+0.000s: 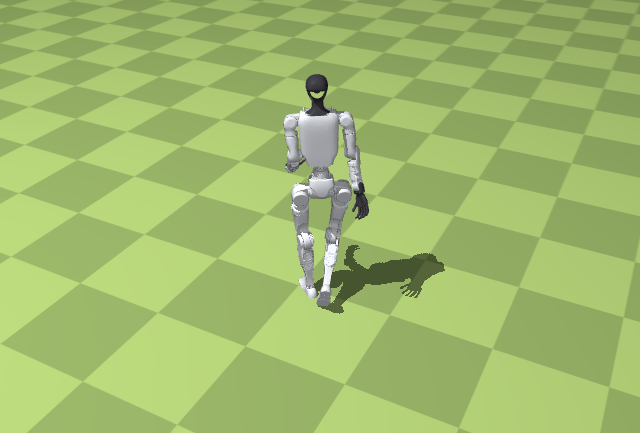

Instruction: Walk run

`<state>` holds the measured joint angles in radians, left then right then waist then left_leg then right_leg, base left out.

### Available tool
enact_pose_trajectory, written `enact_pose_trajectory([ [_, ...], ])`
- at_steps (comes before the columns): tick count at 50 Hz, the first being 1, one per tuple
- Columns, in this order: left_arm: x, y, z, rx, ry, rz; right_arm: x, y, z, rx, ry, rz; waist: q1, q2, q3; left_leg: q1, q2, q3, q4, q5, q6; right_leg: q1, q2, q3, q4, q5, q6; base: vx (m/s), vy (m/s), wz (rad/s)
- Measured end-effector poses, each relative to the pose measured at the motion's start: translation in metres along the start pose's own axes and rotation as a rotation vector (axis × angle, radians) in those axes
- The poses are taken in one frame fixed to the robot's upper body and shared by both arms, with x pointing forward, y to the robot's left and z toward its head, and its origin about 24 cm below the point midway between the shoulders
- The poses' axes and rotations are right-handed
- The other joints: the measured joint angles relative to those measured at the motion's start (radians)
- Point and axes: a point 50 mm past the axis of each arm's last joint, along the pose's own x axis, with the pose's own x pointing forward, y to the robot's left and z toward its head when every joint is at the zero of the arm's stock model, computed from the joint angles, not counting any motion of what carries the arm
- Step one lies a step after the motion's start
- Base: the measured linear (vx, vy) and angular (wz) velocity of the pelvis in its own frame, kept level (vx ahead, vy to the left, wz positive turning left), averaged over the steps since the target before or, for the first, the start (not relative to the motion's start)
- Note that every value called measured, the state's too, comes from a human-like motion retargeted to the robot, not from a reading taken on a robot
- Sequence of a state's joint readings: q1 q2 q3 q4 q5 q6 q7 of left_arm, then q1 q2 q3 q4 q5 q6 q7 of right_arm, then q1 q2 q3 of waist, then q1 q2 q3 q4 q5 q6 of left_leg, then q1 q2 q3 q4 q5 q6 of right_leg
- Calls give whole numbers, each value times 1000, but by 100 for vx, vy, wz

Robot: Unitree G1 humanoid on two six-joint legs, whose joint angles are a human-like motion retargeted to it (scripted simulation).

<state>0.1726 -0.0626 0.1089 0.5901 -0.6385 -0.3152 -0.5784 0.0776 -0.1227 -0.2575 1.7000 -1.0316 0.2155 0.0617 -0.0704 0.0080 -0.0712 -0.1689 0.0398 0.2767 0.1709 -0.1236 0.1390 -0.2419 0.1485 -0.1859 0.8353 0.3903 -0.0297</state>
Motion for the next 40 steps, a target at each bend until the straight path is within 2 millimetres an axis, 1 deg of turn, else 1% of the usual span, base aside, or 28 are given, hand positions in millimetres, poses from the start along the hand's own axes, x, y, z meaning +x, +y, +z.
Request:
enact_pose_trajectory([
  [2,9,-8,4,19,-11,-49,6,25,-14,5,8,42,-73,31,5,49,1,-6,-32,-10,-7,-103,-7,5,-20,-98,43,87,-10,146],
  [3,13,-12,6,27,-18,-75,8,37,-21,15,13,63,-106,44,8,72,-11,-30,-48,-18,-5,-150,-18,10,-48,-145,53,106,-20,138],
  [5,18,-17,12,41,-30,-124,10,59,-36,41,37,115,-161,53,14,121,-41,-62,-73,-38,-2,-221,-68,24,-154,-225,76,95,-20,97],
  [7,22,-18,17,49,-38,-157,10,77,-50,69,77,181,-201,38,21,182,-79,-75,-97,-59,-7,-260,-146,25,-313,-251,98,79,-21,52],
  [10,27,-18,23,63,-39,-179,9,98,-65,119,141,278,-254,15,36,278,-119,-97,-115,-101,-24,-298,-263,-14,-570,-268,91,95,-34,41],
  [12,28,-16,26,76,-40,-174,7,104,-70,163,174,328,-277,17,40,329,-120,-108,-118,-116,-45,-330,-272,13,-718,-289,88,87,-32,20],
  [13,28,-14,26,80,-39,-167,7,106,-71,188,183,345,-278,25,36,347,-112,-104,-117,-116,-61,-339,-263,33,-780,-315,101,111,-47,0],
  [15,25,-12,22,80,-24,-148,6,106,-70,244,187,369,-287,40,26,374,-95,-110,-96,-93,-94,-344,-267,8,-831,-314,100,109,-49,13],
  [16,21,-11,18,73,-13,-135,6,104,-67,270,179,371,-290,41,16,383,-91,-113,-77,-54,-118,-336,-265,-7,-789,-309,71,90,-42,30],
  [17,17,-9,13,65,-1,-121,7,102,-64,294,168,370,-294,41,6,391,-87,-118,-54,-3,-144,-329,-275,-51,-750,-293,55,92,-44,42],
  [18,12,-7,8,53,13,-108,7,98,-59,315,153,361,-303,37,-6,398,-82,-131,-25,73,-173,-321,-305,-153,-715,-255,62,110,-55,56],
  [19,5,-5,3,38,30,-92,7,92,-54,334,133,345,-311,37,-18,397,-75,-144,21,180,-199,-311,-305,-130,-682,-241,59,127,-66,63],
  [20,-2,-2,-3,21,48,-75,8,86,-49,350,112,326,-319,38,-30,393,-66,-157,74,303,-222,-301,-288,-44,-649,-239,51,133,-68,19],
  [22,-15,1,-15,-12,78,-32,8,62,-35,363,49,263,-287,18,-28,351,-50,-125,262,516,-252,-265,-259,44,-588,-308,4,122,-59,-44],
  [23,-19,2,-18,-22,82,-7,7,45,-25,358,13,225,-276,5,-19,310,-34,-100,392,580,-246,-226,-243,61,-577,-351,-18,103,-45,-64],
  [25,-25,5,-21,-35,81,31,1,6,-5,337,-54,136,-261,10,7,203,27,-107,677,647,-235,-139,-215,-3,-595,-384,-43,90,-35,-54],
  [27,-26,6,-23,-48,81,42,-10,-40,17,320,-131,12,-249,-38,-10,132,-30,-98,705,582,-209,-79,-241,18,-636,-397,-44,82,-30,-31],
  [29,-27,8,-21,-50,73,52,-29,-86,43,300,-233,-137,-241,-50,0,55,-36,-94,733,468,-198,-15,-210,32,-668,-415,-56,91,-31,-44],
  [31,-27,12,-15,-40,49,60,-55,-130,68,280,-346,-296,-204,-67,17,-17,-13,-43,721,353,-191,47,-186,51,-710,-414,-65,72,-25,-114],
  [33,-27,15,-8,-20,24,56,-85,-168,89,266,-464,-444,-142,-83,31,-88,14,29,652,251,-174,99,-154,74,-742,-419,-83,89,-25,-164],
  [35,-27,17,-2,5,14,44,-117,-198,104,259,-573,-572,-86,-87,40,-145,40,91,512,180,-141,145,-113,122,-759,-438,-101,97,-21,-138],
  [37,-26,18,2,25,13,26,-148,-224,113,271,-667,-681,-37,-73,49,-187,50,134,332,149,-110,194,-75,127,-773,-466,-114,73,-12,-89],
  [38,-24,17,3,32,13,19,-162,-234,115,281,-706,-731,-20,-63,54,-208,41,130,234,142,-94,220,-55,131,-778,-484,-120,90,-9,-40],
  [40,-21,15,4,45,8,20,-185,-251,117,302,-772,-817,-14,-55,58,-241,12,186,61,109,-55,268,-28,151,-784,-519,-130,105,-8,20],
])
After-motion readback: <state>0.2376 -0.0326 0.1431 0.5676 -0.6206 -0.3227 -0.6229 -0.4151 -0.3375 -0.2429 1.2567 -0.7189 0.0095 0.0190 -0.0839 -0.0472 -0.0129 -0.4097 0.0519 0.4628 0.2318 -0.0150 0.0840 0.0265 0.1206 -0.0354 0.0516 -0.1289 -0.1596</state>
